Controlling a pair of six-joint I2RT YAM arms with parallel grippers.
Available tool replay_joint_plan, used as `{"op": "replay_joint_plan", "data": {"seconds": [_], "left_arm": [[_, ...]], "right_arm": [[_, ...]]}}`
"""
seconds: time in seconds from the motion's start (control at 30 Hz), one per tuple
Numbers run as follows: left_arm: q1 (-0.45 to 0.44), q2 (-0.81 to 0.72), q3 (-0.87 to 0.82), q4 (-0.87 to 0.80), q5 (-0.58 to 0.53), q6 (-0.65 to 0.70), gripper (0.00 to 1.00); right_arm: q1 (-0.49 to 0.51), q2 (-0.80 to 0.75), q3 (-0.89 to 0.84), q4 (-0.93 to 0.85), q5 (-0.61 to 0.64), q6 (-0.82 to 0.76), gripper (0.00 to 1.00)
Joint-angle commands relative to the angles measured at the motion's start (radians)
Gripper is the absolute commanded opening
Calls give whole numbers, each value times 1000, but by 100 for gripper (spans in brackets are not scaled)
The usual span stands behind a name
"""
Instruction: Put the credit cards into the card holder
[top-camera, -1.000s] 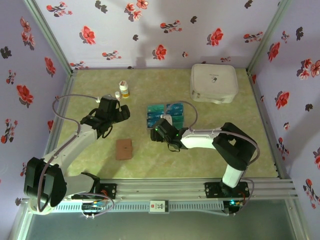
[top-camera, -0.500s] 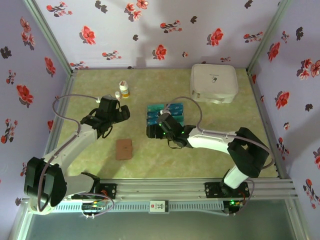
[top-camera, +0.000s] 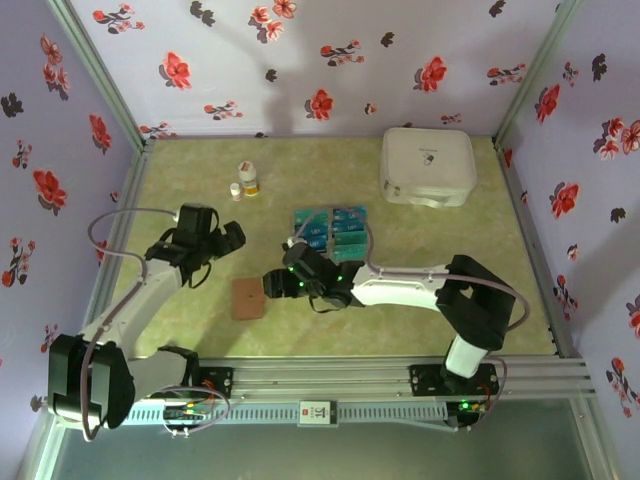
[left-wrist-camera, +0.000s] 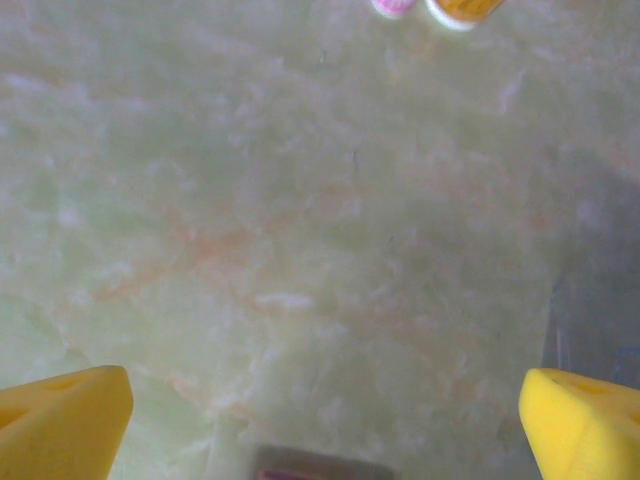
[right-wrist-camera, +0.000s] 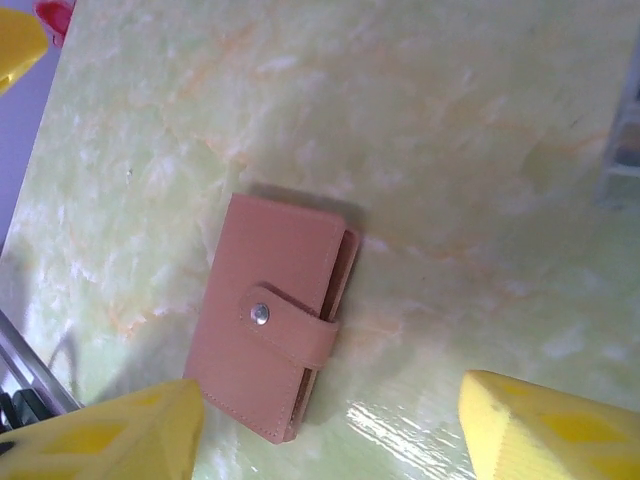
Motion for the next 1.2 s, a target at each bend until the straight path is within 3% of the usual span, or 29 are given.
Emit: {"op": "replay_joint_plan", "data": {"seconds": [0.0, 0.23, 0.8, 1.03, 1.17], "left_arm": [[9, -34, -54, 7, 79, -38, 100], [12, -68, -140, 53, 128, -55, 100], [12, -75, -226, 119, 163, -44, 100], [9, -70, -250, 141, 165, -45, 100], [10, -71, -262, 149, 165, -46, 100]], "right_arm": [[30, 40, -27, 112, -3, 121, 65], [89, 119, -53, 234, 11, 232, 57], [140, 226, -28, 300, 19, 313, 47], [139, 245, -7, 305, 14, 318, 40], [139, 261, 16, 295, 17, 314, 31]]}}
